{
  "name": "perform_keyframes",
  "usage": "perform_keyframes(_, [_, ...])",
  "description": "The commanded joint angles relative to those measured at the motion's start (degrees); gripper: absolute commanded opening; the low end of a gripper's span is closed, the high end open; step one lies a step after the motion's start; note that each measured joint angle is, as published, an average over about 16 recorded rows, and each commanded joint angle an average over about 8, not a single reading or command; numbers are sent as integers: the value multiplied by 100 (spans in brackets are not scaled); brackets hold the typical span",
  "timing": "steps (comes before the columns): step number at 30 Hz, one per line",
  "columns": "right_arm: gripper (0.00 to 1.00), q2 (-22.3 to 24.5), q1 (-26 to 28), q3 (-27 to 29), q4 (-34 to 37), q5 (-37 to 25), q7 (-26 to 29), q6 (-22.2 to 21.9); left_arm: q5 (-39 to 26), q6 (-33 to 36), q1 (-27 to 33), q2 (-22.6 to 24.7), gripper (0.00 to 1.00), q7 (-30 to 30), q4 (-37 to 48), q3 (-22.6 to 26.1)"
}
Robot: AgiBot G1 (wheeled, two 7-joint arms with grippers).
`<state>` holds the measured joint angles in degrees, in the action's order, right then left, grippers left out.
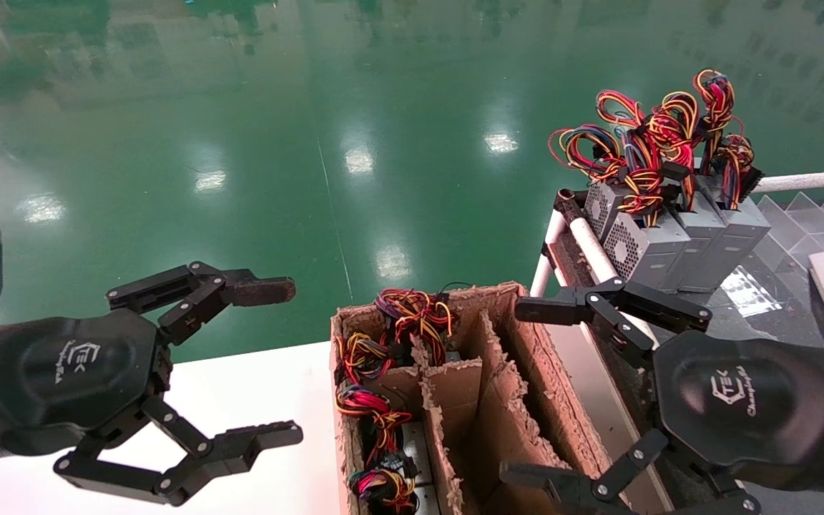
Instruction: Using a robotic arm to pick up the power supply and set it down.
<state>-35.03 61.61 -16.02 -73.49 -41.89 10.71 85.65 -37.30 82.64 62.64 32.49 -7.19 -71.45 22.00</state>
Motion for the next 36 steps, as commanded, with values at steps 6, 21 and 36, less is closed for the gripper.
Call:
perform_keyframes(6, [100,0,0,0,0,0,0,0,0,0,0,0,75,0,0,0])
perform_keyframes(21, [100,0,0,0,0,0,0,0,0,0,0,0,0,0,0,0])
perform_keyframes(36, [100,0,0,0,0,0,0,0,0,0,0,0,0,0,0,0])
